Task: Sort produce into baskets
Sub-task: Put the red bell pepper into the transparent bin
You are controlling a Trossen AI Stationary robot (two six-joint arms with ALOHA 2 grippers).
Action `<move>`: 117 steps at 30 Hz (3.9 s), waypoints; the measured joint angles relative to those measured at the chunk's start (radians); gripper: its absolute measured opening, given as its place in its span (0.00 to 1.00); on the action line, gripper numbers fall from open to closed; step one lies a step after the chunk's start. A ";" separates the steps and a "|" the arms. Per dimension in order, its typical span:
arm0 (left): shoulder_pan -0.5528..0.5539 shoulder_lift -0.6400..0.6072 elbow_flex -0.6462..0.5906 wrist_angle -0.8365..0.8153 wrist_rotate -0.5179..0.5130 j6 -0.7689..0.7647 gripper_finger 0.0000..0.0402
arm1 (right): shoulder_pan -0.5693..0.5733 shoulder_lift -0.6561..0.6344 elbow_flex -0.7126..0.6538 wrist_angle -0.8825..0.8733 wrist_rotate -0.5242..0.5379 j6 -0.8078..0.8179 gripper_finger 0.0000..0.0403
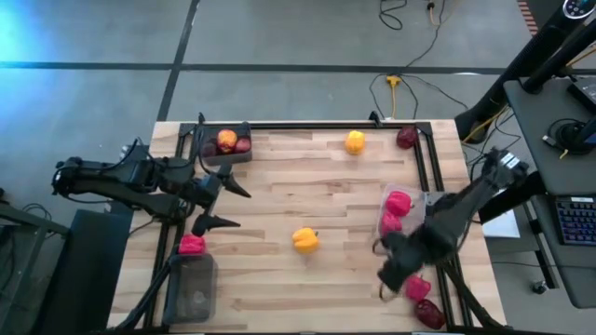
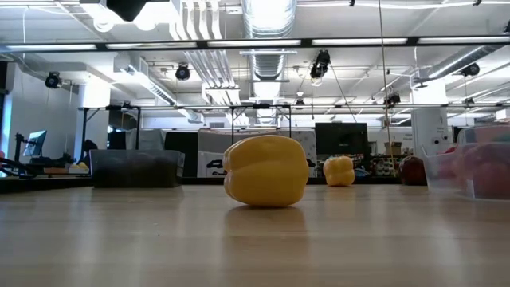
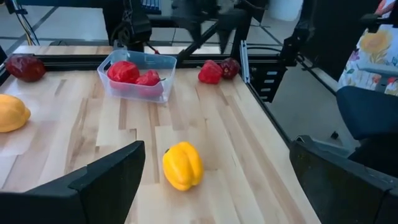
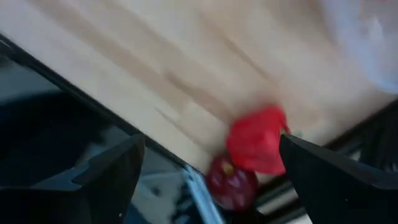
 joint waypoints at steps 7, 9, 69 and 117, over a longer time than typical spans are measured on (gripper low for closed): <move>-0.006 0.027 0.000 0.001 0.000 -0.007 0.95 | 0.095 0.189 -0.028 -0.006 -0.331 0.226 0.90; -0.006 0.035 0.000 0.006 0.000 -0.006 0.95 | 0.111 0.223 -0.028 0.020 -0.330 0.314 0.90; -0.006 0.098 0.000 0.099 0.009 -0.015 0.95 | -0.248 -0.030 0.174 -0.398 0.413 0.033 0.67; -0.007 -0.109 0.000 -0.376 0.132 -0.249 0.95 | -0.380 -0.181 -0.085 0.302 0.609 -0.324 0.82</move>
